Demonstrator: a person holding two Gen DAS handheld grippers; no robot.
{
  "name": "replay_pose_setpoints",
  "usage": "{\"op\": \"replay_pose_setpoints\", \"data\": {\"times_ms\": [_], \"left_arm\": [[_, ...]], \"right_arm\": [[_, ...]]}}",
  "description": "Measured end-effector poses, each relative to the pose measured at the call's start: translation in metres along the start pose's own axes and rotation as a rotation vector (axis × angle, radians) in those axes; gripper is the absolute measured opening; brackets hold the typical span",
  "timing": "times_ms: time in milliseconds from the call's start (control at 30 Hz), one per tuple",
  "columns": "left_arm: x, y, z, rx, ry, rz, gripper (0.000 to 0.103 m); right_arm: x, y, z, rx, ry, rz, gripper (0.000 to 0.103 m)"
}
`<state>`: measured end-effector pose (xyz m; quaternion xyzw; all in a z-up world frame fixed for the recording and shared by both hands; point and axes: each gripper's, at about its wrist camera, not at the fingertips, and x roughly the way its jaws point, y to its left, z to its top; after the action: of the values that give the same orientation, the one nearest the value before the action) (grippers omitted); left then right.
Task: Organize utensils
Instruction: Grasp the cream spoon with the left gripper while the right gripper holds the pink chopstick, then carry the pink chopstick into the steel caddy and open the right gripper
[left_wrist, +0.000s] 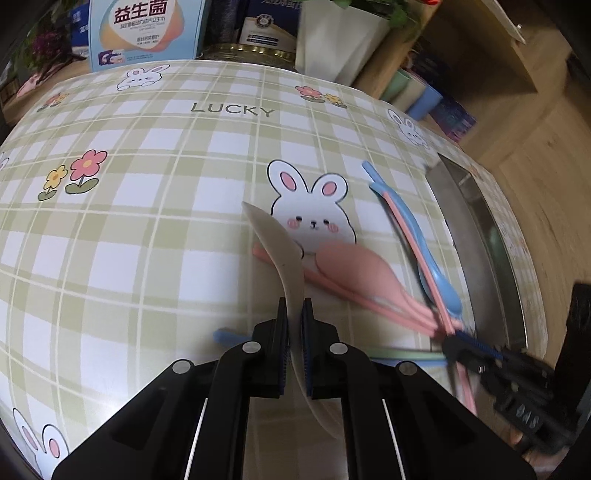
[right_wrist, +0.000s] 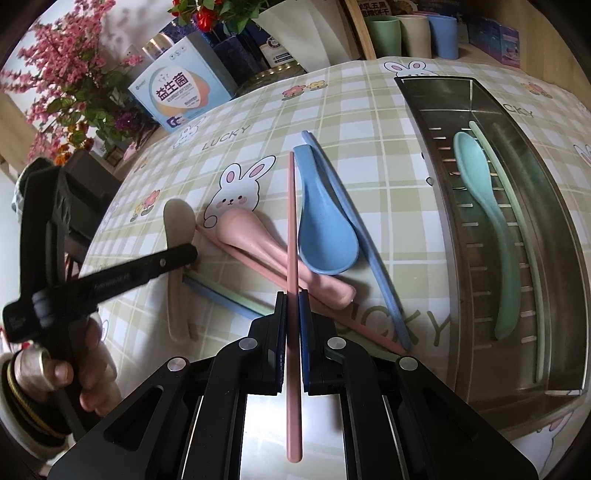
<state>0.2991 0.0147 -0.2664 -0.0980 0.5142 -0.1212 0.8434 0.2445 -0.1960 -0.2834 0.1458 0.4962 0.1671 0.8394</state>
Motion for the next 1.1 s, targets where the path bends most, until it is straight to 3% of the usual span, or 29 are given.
{"op": "replay_pose_setpoints", "data": {"times_ms": [233, 500, 700, 1100], "left_arm": [[-0.011, 0.003, -0.018, 0.043, 0.002, 0.037, 0.007], [-0.019, 0.011, -0.028, 0.006, -0.022, 0.003, 0.007], [-0.037, 0.013, -0.022, -0.024, -0.062, 0.0, 0.007], [-0.056, -0.004, -0.016, 0.009, -0.099, -0.018, 0.007]], "right_arm": [[0.003, 0.001, -0.001, 0.0, 0.011, 0.004, 0.006], [0.001, -0.001, -0.001, 0.007, 0.01, 0.014, 0.006], [-0.004, 0.004, 0.001, -0.008, -0.007, 0.04, 0.006], [-0.018, 0.0, 0.006, 0.019, -0.062, 0.063, 0.006]]}}
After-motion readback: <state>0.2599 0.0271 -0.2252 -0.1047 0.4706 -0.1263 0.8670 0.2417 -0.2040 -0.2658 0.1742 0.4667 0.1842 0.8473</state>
